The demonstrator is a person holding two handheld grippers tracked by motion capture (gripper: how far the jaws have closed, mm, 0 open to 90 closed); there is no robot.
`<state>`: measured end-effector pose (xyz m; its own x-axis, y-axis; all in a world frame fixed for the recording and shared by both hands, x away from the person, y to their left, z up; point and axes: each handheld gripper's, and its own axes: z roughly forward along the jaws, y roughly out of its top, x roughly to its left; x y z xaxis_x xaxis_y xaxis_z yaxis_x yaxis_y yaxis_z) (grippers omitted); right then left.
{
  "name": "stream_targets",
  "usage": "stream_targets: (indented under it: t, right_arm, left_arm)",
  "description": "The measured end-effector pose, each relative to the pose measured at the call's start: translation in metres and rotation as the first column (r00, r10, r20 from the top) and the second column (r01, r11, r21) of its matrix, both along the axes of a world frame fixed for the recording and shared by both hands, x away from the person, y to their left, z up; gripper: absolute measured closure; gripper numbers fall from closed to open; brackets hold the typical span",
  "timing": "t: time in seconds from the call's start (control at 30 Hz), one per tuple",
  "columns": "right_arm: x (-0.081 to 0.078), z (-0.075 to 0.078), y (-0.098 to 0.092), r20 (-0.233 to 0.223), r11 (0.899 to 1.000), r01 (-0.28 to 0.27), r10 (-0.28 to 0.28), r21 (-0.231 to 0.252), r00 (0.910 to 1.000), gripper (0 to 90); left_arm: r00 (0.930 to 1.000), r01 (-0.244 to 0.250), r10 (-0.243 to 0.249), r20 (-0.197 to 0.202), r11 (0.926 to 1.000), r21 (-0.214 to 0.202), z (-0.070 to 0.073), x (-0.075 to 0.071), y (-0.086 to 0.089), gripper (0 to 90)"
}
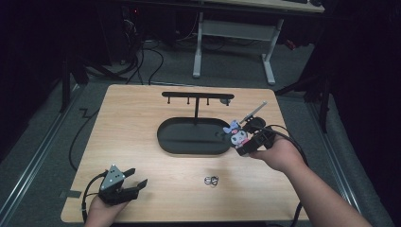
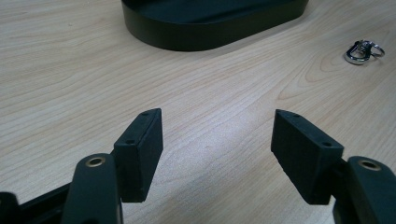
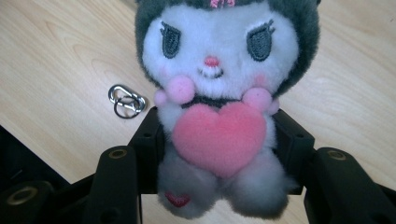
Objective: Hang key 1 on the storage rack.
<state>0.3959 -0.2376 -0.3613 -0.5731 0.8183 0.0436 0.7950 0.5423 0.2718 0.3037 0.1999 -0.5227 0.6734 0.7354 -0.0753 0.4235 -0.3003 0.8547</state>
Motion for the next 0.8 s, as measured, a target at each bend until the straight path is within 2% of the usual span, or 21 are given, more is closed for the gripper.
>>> stream_targets:
  t: [0.37, 0.67, 0.8]
  right_arm:
    - [0.019, 0.016, 0.008, 0.029, 1.000, 0.005, -0.005, -0.006, 0.9996, 47.9]
    - [0.032, 0.026, 0.011, 0.050, 0.999, 0.037, -0.036, -0.012, 0.9981, 47.8]
    - [0.036, 0.030, 0.014, 0.057, 0.999, 0.031, -0.030, -0.017, 0.9979, 47.8]
  left_arm:
    - [1.0000, 0.002, -0.002, -0.002, 1.0000, -0.003, 0.000, 0.000, 0.001, 34.8]
    - [1.0000, 0.000, 0.000, -0.005, 0.9999, -0.010, 0.000, 0.000, 0.001, 34.8]
    - [1.0000, 0.002, -0.002, -0.007, 0.9999, -0.012, 0.000, 0.000, 0.002, 34.8]
